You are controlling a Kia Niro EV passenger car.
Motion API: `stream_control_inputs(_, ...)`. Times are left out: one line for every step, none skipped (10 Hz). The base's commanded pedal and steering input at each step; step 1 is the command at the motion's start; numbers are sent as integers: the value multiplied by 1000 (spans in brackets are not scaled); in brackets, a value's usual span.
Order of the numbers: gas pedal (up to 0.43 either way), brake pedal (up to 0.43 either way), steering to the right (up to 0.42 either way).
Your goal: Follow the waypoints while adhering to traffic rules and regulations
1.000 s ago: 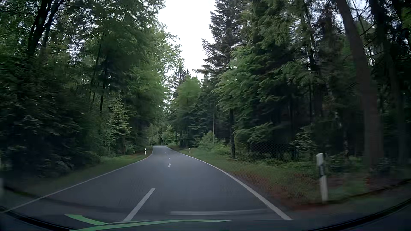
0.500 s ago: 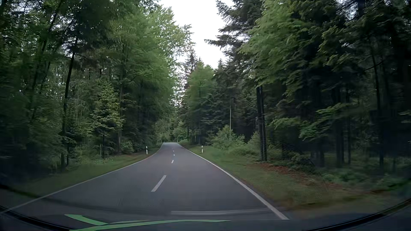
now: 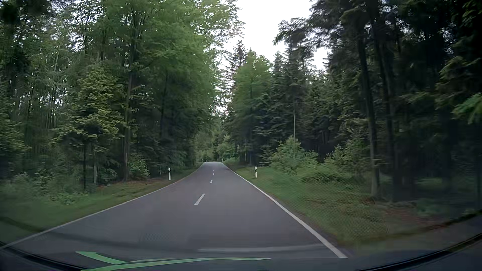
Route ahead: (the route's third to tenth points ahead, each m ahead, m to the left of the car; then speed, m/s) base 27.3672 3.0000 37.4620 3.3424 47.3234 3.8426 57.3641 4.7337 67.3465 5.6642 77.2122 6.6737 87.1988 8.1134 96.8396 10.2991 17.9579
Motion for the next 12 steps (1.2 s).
stream_control_inputs(469, 0, -29)
stream_control_inputs(469, 0, -27)
stream_control_inputs(469, 0, -24)
stream_control_inputs(469, 0, -22)
stream_control_inputs(469, 0, -19)
stream_control_inputs(469, 0, -16)
stream_control_inputs(469, 0, -14)
stream_control_inputs(469, 0, -12)
stream_control_inputs(449, 0, -11)
stream_control_inputs(429, 0, -11)
stream_control_inputs(398, 0, -10)
stream_control_inputs(398, 0, -8)
